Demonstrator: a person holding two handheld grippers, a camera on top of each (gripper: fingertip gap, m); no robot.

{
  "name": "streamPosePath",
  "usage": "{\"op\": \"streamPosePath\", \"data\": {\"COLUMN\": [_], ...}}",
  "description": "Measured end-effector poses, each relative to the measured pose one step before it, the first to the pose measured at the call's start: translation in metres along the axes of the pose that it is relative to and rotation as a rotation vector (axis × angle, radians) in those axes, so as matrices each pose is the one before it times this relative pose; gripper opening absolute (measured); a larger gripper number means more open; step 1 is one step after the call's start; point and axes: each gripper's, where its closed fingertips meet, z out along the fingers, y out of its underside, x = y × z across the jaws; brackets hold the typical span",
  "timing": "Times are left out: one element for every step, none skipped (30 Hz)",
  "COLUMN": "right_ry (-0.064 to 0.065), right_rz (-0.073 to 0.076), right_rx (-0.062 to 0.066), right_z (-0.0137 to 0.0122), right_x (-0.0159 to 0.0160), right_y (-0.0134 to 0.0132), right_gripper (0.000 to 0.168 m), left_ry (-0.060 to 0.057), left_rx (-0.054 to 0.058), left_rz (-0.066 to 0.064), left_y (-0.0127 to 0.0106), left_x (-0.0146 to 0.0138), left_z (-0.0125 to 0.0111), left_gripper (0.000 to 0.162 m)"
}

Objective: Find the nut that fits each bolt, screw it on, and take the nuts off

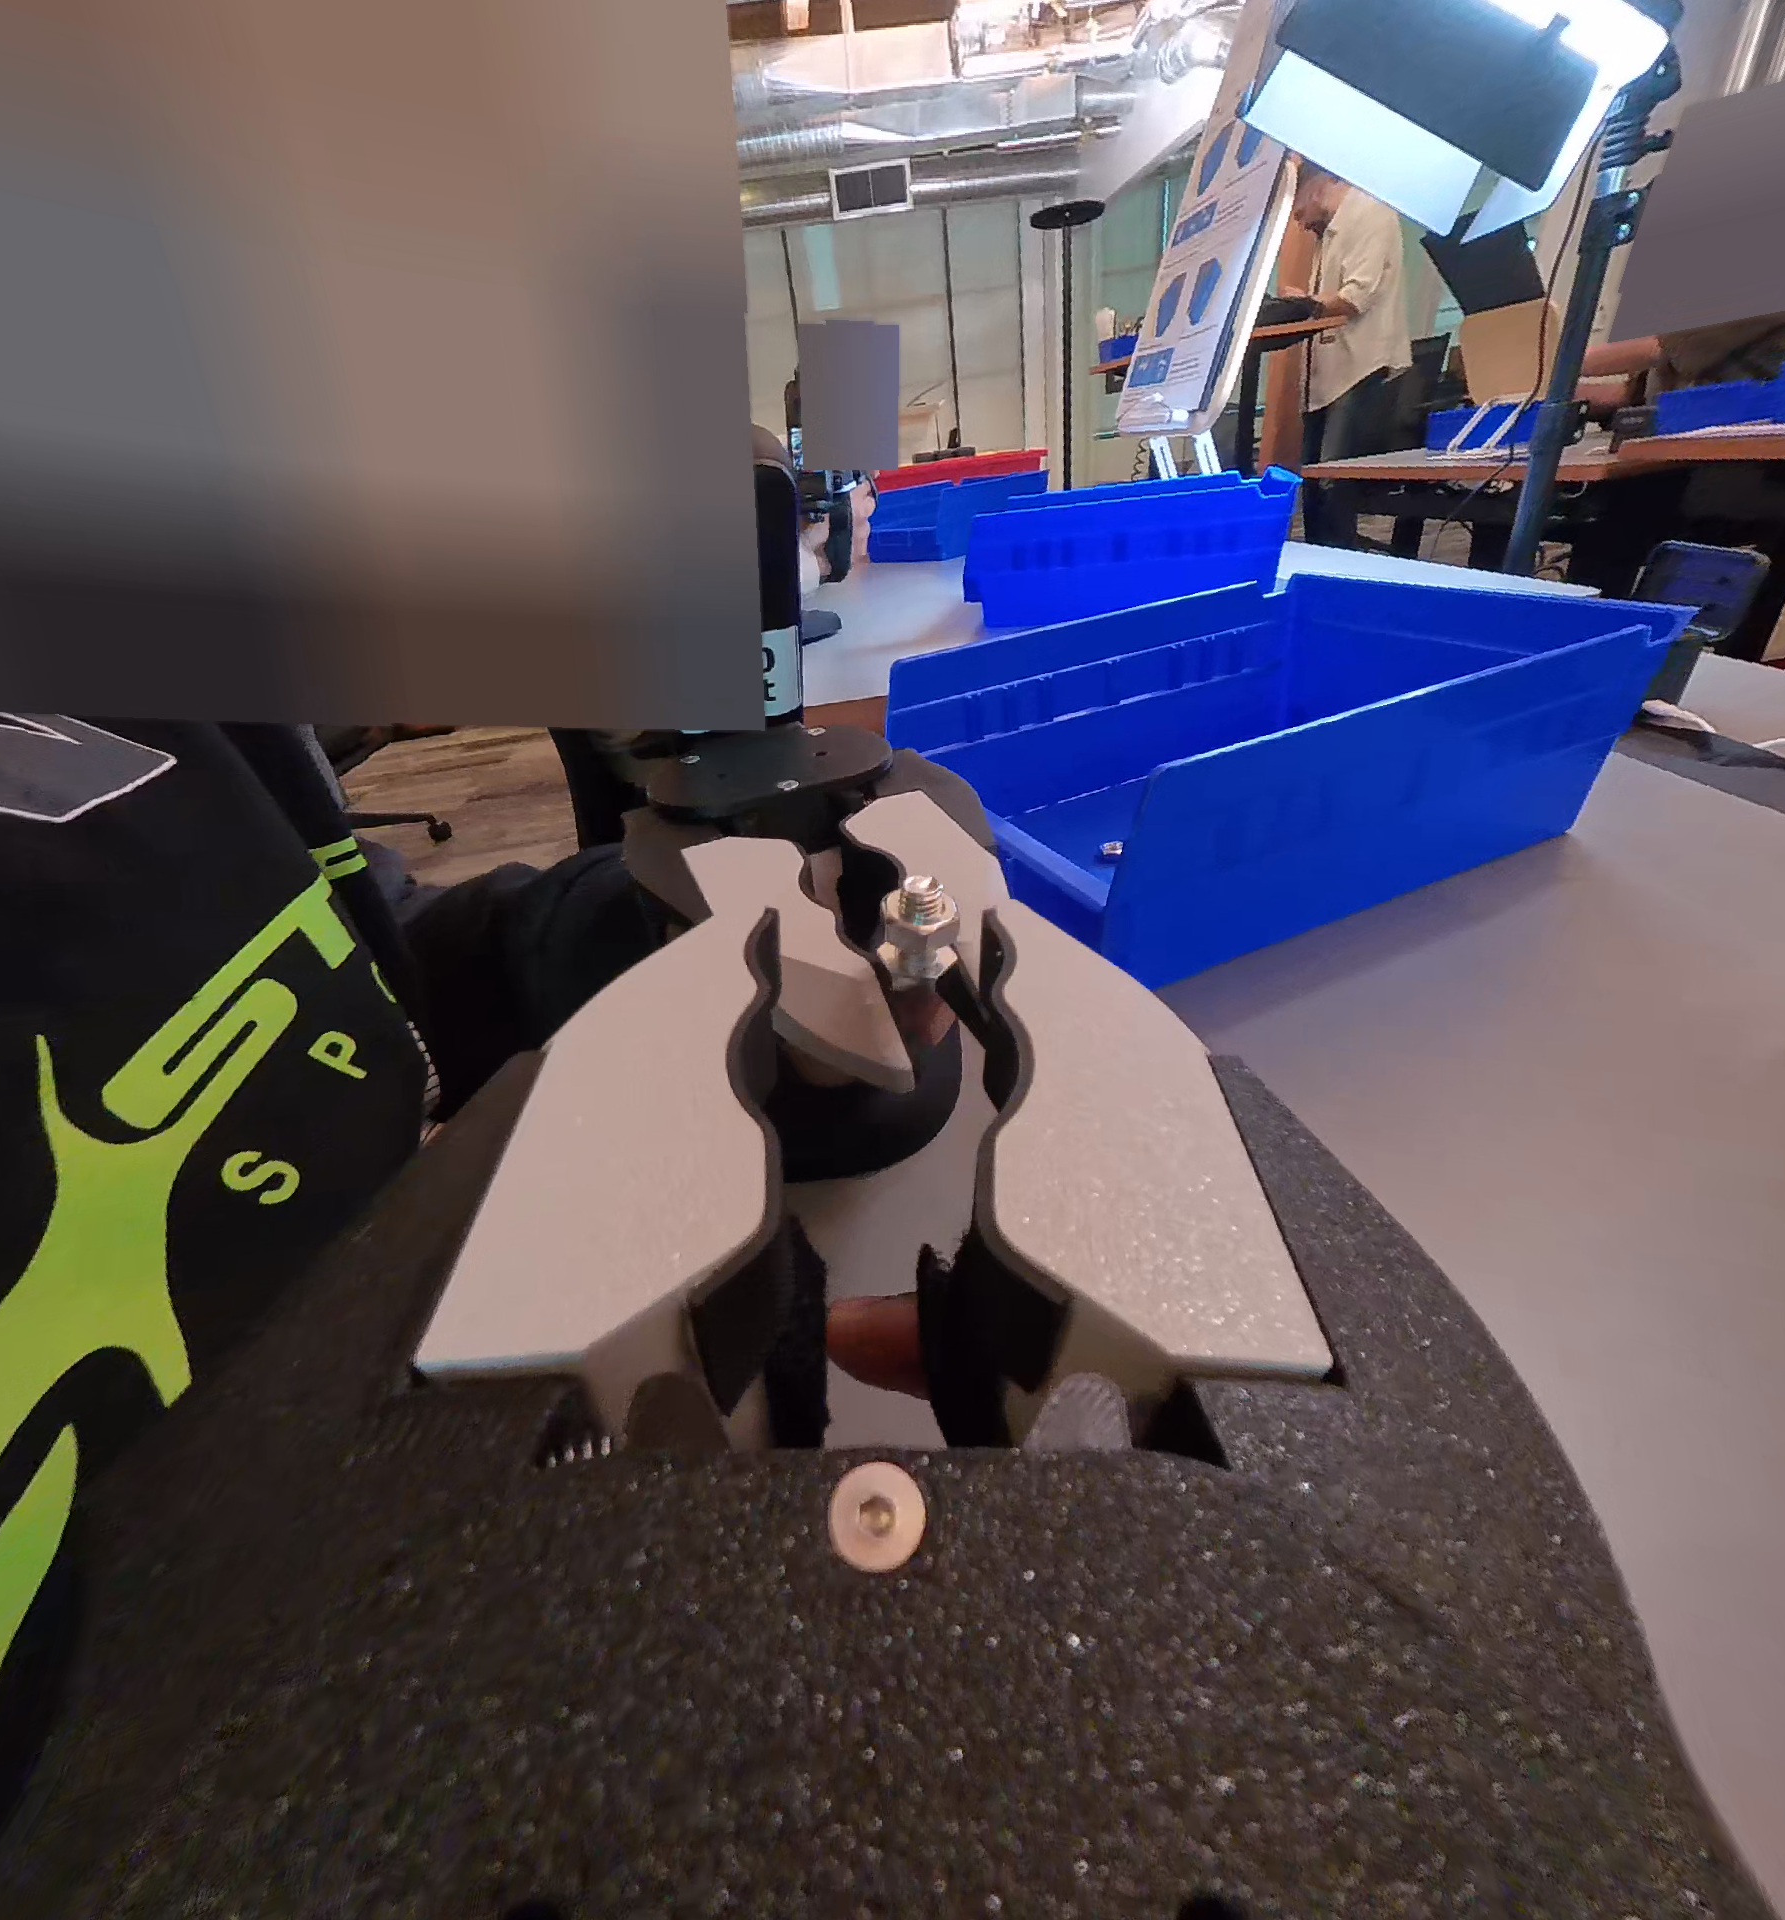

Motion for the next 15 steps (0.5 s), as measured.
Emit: {"op": "streamPosePath", "data": {"right_ry": [-0.0031, -0.0048, -0.0044, -0.003, -0.003, -0.0021, -0.0012, -0.0022, -0.0023, 0.0019, 0.0062, 0.0064, 0.0049, 0.0026, -0.0055], "right_rz": [-0.0028, -0.0028, -0.002, -0.001, -0.0002, 0.0002, 0.0001, -0.0005, -0.0004, 0.0, 0.0, 0.0006, 0.002, 0.0033, 0.0029], "right_rx": [-0.0006, -0.0008, -0.0014, -0.001, -0.0002, 0.0005, 0.0002, -0.0009, -0.0012, -0.0011, -0.0021, -0.0031, -0.0025, -0.0013, -0.0014], "right_z": [0.00226, 0.00213, 0.00167, 0.00133, 0.00079, 0.00026, -0.00024, -0.00067, -0.00114, -0.00135, -0.00171, -0.00189, -0.00206, -0.0023, -0.00233], "right_x": [-0.00027, -0.00042, -0.00044, -0.00013, -0.00028, -0.00035, -0.00036, -0.00067, -0.00092, -0.00037, 0.00008, 0.00008, -0.00018, -0.00056, -0.00189], "right_y": [0.00024, 0.00015, 0.00013, -0.00006, -0.00027, -0.00026, -0.00011, -0.00006, 0.0001, 0.00008, 0.00012, 0.00045, 0.00027, 0.00012, 0.00007], "right_gripper": [0.039, 0.04, 0.04, 0.041, 0.041, 0.041, 0.041, 0.04, 0.038, 0.037, 0.037, 0.037, 0.037, 0.036, 0.034], "left_ry": [0.0027, 0.0014, -0.0003, 0.0003, -0.0002, -0.0002, -0.0004, -0.0008, -0.0017, -0.0008, -0.0005, -0.001, -0.0012, -0.0011, -0.0013], "left_rx": [-0.0019, -0.0022, -0.0014, -0.0013, -0.0009, 0.0004, 0.0006, 0.0003, 0.0008, 0.0008, 0.0002, -0.0012, -0.0011, -0.0002, 0.0011], "left_rz": [0.002, 0.0021, 0.0017, 0.0013, 0.0007, 0.0, -0.0006, -0.0008, -0.0009, -0.0008, 0.0004, 0.001, 0.0008, 0.0, -0.0012], "left_y": [0.00022, 0.00027, 0.00016, 0.00016, 0.0001, -0.00004, -0.00006, -0.00004, -0.00009, -0.0001, -0.00011, 0.00014, 0.00013, 0.00003, -0.00014], "left_x": [0.00059, 0.00027, 0.00016, 0.00013, 0.00004, 0.00005, -0.00012, -0.00019, -0.00022, -0.00025, -0.00001, -0.00002, -0.00003, -0.00014, -0.0002], "left_z": [0.0002, 0.00016, 0.00016, 0.00014, 0.0001, -0.00003, -0.00012, 0.0, -0.00003, -0.00004, -0.00006, 0.00015, 0.00016, -0.00002, -0.00008], "left_gripper": [0.015, 0.015, 0.015, 0.015, 0.015, 0.015, 0.015, 0.015, 0.015, 0.015, 0.015, 0.015, 0.015, 0.015, 0.015]}}
